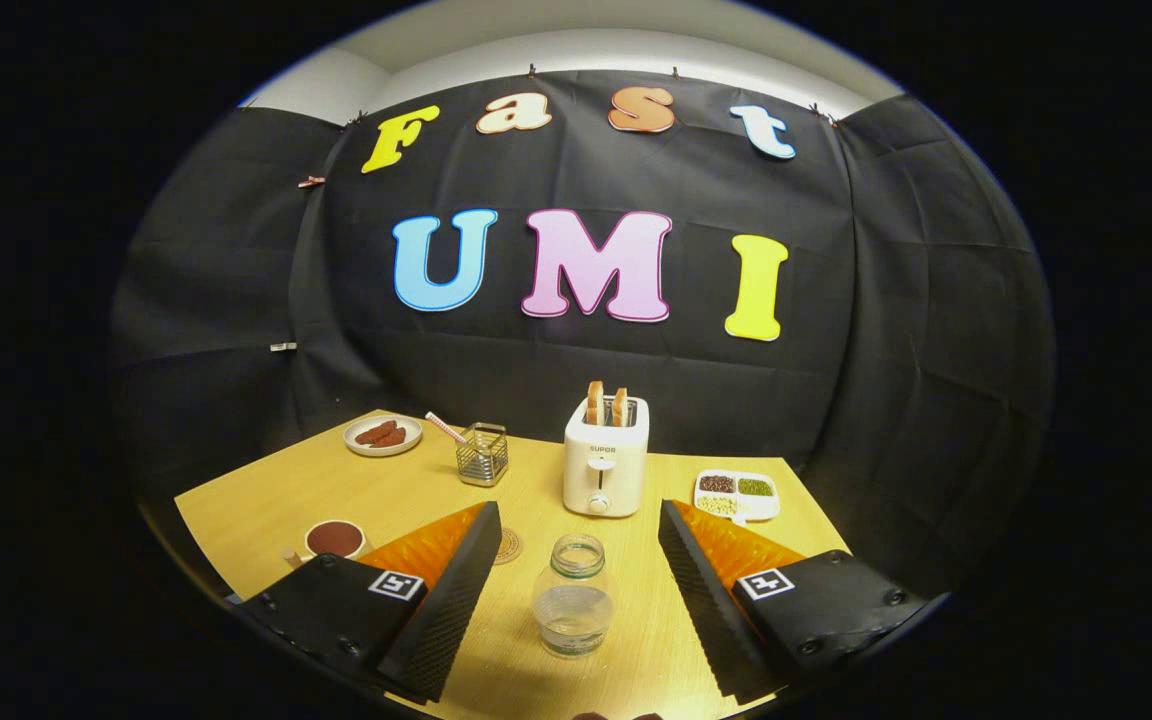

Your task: Take the bottle from table, then pour the juice into the cup, finally place the bottle on the coaster

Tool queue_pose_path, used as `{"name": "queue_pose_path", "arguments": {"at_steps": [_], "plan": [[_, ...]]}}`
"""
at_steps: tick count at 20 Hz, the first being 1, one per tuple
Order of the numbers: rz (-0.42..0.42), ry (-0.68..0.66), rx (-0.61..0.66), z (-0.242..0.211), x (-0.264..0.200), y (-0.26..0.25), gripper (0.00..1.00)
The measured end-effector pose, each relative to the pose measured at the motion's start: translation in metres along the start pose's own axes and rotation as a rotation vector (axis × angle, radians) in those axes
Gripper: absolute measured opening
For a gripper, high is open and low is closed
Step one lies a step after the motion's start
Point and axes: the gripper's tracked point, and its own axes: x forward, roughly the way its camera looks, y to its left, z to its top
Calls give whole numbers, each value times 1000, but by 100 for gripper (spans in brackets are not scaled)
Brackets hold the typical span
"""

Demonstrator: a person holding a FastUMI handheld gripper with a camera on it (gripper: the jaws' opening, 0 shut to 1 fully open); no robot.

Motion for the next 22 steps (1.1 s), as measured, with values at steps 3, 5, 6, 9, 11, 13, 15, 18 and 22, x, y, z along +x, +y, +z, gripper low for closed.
{"name": "queue_pose_path", "arguments": {"at_steps": [3,5,6,9,11,13,15,18,22], "plan": [[-2,-5,12,-11,4,0,97],[-1,-2,22,-20,6,2,97],[1,5,23,-25,7,3,97],[2,21,15,-40,13,4,97],[-5,22,10,-49,17,1,98],[-10,35,13,-61,21,-1,97],[-15,48,23,-72,25,-3,98],[-16,60,34,-83,29,-2,98],[-16,66,17,-95,37,-2,98]]}}
